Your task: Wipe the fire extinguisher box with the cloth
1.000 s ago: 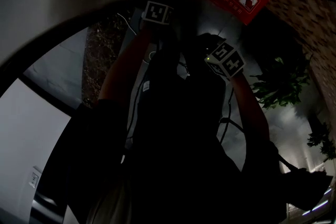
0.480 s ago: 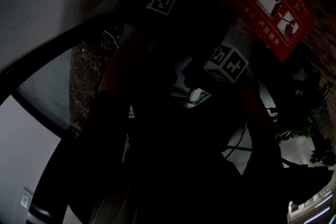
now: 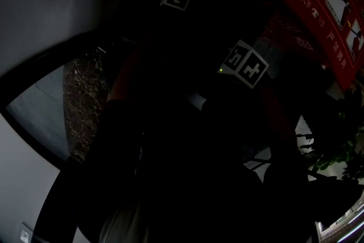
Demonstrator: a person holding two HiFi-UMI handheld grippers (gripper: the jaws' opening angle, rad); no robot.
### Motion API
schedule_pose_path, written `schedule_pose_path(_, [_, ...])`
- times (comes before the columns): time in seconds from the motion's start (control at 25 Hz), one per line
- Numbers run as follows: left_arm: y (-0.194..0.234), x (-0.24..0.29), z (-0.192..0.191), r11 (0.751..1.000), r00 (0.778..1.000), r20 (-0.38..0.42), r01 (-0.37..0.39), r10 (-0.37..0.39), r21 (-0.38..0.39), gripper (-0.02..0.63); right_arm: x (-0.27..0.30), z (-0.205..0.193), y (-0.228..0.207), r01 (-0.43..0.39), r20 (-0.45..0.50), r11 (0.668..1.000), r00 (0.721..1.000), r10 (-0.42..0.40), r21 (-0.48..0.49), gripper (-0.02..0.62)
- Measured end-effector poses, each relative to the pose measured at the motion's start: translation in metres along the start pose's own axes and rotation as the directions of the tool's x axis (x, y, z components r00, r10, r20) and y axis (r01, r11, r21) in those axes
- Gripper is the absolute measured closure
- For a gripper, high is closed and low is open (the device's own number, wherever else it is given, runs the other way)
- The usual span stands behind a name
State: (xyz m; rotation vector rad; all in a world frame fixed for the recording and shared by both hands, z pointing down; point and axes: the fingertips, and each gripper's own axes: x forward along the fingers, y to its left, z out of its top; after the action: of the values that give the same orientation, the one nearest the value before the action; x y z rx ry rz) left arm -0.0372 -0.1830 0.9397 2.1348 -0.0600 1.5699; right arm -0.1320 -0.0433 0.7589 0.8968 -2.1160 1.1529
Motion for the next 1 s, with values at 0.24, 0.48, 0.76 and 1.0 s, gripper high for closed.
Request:
schedule_pose_path(0.24, [0.006, 0.008, 0.03, 0.989, 0.99, 0.057, -0.13, 0.126, 0.075, 0.557, 0.015, -0.02, 0.013, -0.03, -0.071, 0.998, 0.997, 0.026, -0.047, 0.597])
schedule_pose_path(0.48, [0.013, 0.028, 0.037, 0.974, 0.959, 0.223, -0.137, 0.176, -0.181, 0.557, 0.014, -0.029, 0.004, -0.008, -0.063, 0.999, 0.998, 0.006, -0.036, 0.597])
schedule_pose_path(0.76, [0.004, 0.011, 0.036, 0.981, 0.97, 0.149, -0.181, 0.19, -0.07, 0.557, 0.006, -0.029, -0.008, -0.007, -0.027, 1.0, 1.0, 0.007, 0.003, 0.597])
schedule_pose_path(1.0, [-0.017, -0.041, 0.052, 0.983, 0.963, 0.206, -0.154, 0.173, -0.103, 0.557, 0.002, -0.034, -0.016, -0.017, -0.026, 1.0, 1.0, 0.017, 0.014, 0.597])
